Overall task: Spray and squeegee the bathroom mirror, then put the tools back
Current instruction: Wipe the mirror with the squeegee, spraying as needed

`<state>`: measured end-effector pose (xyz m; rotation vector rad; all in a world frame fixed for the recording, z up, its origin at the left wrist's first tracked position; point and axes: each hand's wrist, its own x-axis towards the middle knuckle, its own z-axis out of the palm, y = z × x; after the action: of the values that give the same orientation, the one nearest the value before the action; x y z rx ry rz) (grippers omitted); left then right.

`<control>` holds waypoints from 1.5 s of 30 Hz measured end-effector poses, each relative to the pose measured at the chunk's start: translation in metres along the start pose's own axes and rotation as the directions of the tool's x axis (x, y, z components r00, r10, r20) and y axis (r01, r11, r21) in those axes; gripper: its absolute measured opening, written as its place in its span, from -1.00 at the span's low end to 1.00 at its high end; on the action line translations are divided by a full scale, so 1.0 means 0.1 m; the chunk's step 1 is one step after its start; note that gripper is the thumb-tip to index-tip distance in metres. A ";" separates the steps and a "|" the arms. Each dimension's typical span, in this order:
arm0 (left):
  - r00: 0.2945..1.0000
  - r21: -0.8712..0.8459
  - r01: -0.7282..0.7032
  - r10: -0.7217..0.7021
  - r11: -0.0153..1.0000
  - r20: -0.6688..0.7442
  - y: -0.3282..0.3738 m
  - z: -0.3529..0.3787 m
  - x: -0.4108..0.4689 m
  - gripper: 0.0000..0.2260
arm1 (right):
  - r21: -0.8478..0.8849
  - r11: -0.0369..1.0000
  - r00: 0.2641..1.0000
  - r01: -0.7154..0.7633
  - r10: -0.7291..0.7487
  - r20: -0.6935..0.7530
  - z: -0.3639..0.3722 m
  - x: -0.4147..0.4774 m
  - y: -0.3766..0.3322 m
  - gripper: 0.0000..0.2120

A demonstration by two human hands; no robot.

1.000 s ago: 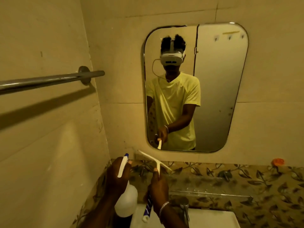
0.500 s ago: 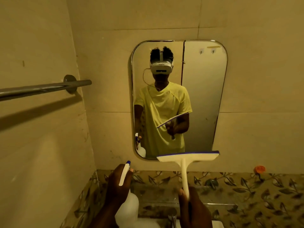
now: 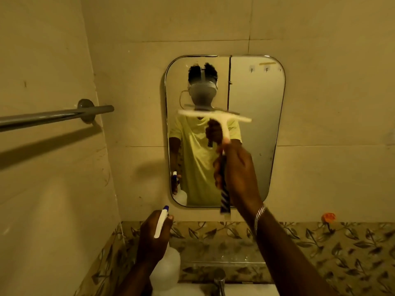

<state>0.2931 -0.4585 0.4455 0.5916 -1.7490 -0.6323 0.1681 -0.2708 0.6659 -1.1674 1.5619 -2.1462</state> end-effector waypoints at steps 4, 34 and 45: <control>1.000 0.012 0.022 -0.022 1.000 0.003 0.04 -0.05 0.00 -0.88 | -0.010 0.989 0.988 0.144 -0.145 -0.062 0.33 0.60 -0.45 -0.65; 1.000 0.083 0.023 -0.022 0.996 -0.016 -0.11 -0.15 0.17 -0.86 | -0.442 0.853 0.920 0.278 -0.368 -0.132 0.81 1.36 -0.30 -0.58; 0.999 0.072 -0.039 0.040 0.997 -0.019 -0.11 -0.15 0.16 -0.81 | -0.319 0.937 0.967 0.144 -0.202 -0.154 0.85 0.76 0.69 -0.61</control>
<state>0.3048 -0.4788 0.4522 0.6094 -1.7652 -0.5364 0.1620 -0.4027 0.6485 -1.2709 2.0013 -2.2342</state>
